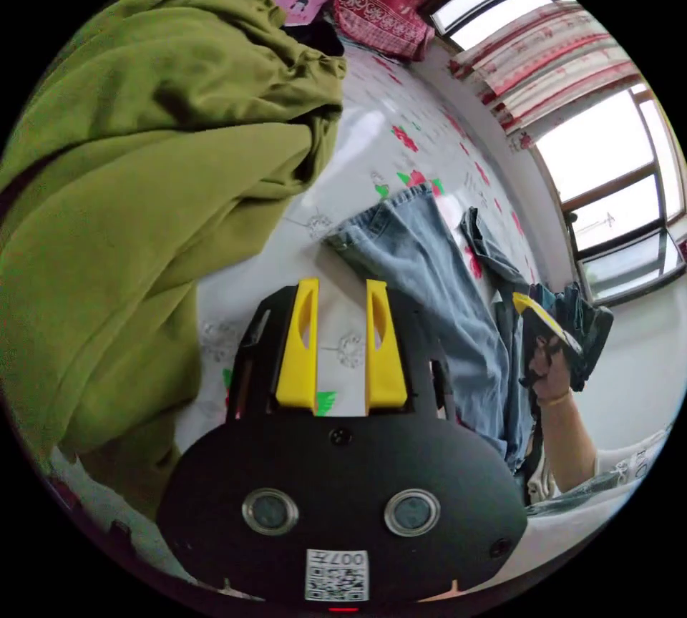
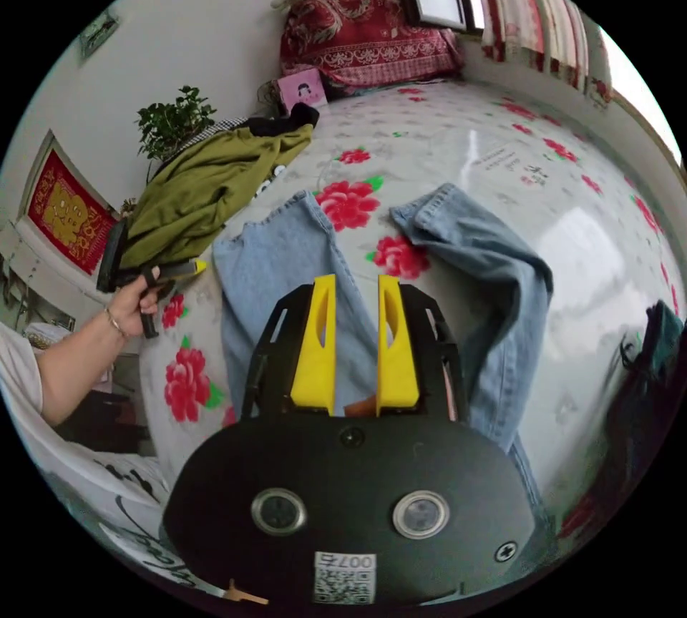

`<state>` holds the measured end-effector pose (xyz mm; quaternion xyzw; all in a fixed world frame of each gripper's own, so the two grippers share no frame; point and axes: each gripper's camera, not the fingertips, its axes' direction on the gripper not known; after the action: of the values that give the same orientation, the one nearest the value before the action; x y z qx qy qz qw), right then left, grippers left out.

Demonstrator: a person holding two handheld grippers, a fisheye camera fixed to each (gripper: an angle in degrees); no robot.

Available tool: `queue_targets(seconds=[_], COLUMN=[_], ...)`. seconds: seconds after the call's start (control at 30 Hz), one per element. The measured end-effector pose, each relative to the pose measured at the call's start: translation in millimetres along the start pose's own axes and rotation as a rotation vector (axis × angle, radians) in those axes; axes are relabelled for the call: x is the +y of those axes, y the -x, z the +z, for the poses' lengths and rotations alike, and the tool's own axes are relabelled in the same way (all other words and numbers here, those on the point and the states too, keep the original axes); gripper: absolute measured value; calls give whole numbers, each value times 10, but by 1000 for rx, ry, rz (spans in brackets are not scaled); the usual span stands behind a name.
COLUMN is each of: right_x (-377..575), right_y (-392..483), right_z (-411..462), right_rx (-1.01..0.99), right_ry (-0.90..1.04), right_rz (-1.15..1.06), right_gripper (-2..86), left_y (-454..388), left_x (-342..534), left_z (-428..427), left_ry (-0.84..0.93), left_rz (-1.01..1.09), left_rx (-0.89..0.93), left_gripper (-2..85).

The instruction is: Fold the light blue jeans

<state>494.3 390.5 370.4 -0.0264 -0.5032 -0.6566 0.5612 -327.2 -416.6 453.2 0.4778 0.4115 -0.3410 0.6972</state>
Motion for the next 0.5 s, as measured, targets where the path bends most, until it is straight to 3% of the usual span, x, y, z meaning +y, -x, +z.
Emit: queue_targets(seconds=[0.17,0.23,0.37,0.5], right_x=[602,810,1280,1875], right_y=[112,305,610,557], right_z=[14,-99,-691,-1424], right_rx=[-74,-86,13,205], right_ry=[199,207,199,176], right_rz=[39,18,3,138], right_gripper=[44,45,48,57], left_y=[-362,-291,-217,-59], left_x=[-318,-378,-271,-40], left_z=[394,415,-12,-342], left_ry=[37,50,93,132], left_rz=[76,7,8,-6], left_rx=[-32,25,-48,-175], left_gripper=[5,-4,-8,-6])
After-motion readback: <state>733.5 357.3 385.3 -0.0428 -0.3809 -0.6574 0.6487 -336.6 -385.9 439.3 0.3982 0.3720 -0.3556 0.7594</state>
